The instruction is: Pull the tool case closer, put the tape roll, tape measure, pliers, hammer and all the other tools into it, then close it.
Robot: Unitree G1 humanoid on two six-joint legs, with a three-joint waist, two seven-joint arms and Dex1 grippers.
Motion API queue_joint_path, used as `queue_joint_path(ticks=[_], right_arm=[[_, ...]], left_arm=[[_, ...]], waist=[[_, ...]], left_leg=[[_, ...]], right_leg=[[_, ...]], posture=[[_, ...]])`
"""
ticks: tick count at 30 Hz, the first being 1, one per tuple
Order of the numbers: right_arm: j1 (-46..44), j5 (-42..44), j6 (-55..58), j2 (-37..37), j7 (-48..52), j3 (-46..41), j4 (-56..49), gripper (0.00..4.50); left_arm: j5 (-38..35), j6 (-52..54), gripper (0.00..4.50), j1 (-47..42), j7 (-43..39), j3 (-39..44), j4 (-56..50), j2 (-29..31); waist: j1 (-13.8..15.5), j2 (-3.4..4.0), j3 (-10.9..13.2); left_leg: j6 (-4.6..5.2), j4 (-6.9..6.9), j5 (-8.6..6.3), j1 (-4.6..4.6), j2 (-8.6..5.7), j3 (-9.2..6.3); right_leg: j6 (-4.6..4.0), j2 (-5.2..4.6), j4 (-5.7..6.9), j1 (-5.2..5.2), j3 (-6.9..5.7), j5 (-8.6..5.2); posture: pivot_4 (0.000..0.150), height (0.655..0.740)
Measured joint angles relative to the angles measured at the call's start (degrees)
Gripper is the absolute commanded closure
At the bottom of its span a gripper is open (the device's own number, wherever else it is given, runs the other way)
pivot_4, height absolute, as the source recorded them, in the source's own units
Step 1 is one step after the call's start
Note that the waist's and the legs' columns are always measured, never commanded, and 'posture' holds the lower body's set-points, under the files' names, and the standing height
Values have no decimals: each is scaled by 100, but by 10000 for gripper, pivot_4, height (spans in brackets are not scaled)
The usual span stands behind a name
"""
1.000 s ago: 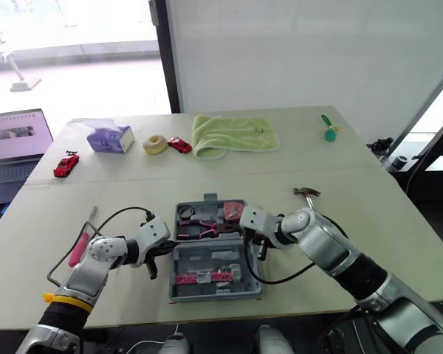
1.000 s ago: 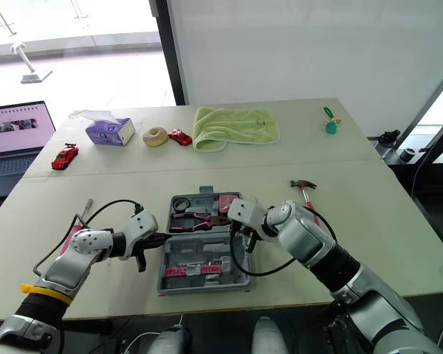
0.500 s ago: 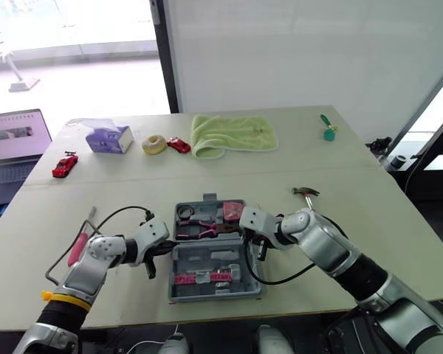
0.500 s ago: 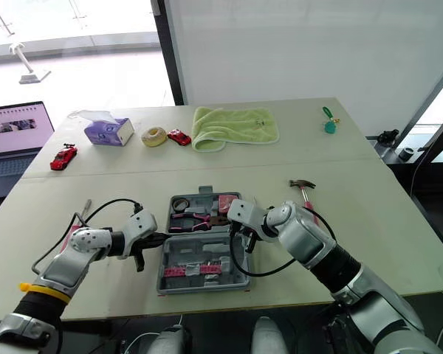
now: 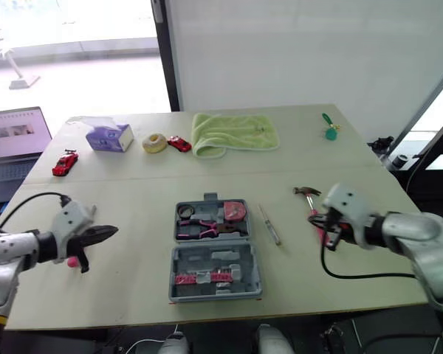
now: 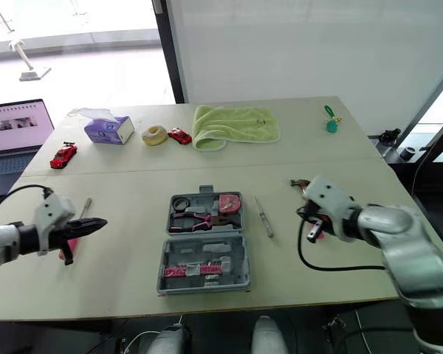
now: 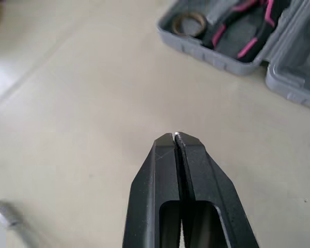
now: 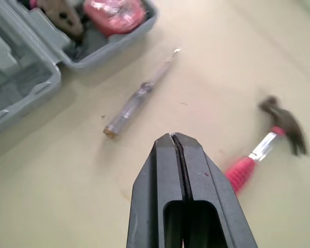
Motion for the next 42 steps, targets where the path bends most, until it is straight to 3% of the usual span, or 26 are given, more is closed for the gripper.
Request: queue_joint_path(ticks=[3, 6, 8, 16, 29, 32, 37, 42], right_arm=[[1019, 443, -128, 318, 265, -1464, -115, 23689], [1599, 753, -511, 547, 344, -2174, -183, 7825], [1992, 849, -759, 643, 398, -2370, -184, 538], [2977, 791, -1763, 1008, 132, -2667, 357, 538], [2975, 1005, -1983, 975, -342, -2551, 486, 538], [2878, 1055, -1679, 975, -660, -2411, 220, 538], [1916, 1415, -121, 1143, -1923, -1153, -1206, 538], [669, 1181, 997, 1687, -3404, 55, -1508, 538]], left_arm=[[-47, -408, 18461, 449, -134, 667, 921, 300], [-89, -787, 2456, 509, -178, 1010, 1525, 345], [-126, -1032, 0, 500, -198, 1172, 2004, 396], [-40, -1956, 0, 595, -157, 1428, 4115, 696], [-10, -2415, 0, 136, -118, 1172, 4275, 534], [-15, -2358, 0, 106, 6, 1030, 3883, 319], [-66, -1533, 0, 255, 998, 408, 1418, -1014], [-261, -750, 0, 545, 1585, 20, -382, -1541]], waist=[[-4, -1, 4], [-7, -6, 6], [-7, -10, 7], [-30, -20, 6], [8, -24, 3], [10, -24, 2], [42, -20, 1], [66, -35, -3]], left_leg=[[0, 1, 0, 2, 0, 4], [0, 2, 0, 4, 1, 6], [0, 1, 0, 4, 1, 6], [-1, -1, 0, 6, 1, 11], [-2, -2, 0, 7, 1, 11], [-2, -1, 0, 7, 1, 11], [-7, 4, 3, 9, 2, 8], [-7, 9, 3, 4, 1, 7]], right_leg=[[-18, 0, 0, 1, 2, -10], [-26, -2, 0, 3, 2, -11], [-26, -2, 1, 4, 2, -11], [-27, -6, -2, 4, 4, -12], [-26, -7, 0, 6, 3, -11], [-24, -7, 0, 6, 4, -11], [-4, -4, 6, 10, 7, 4], [-5, -4, -2, 8, 9, 5]], posture=[[1500, 7400], [1500, 7400], [1500, 7400], [1500, 7400], [1500, 7400], [1500, 7400], [1500, 7400], [1500, 7400]])
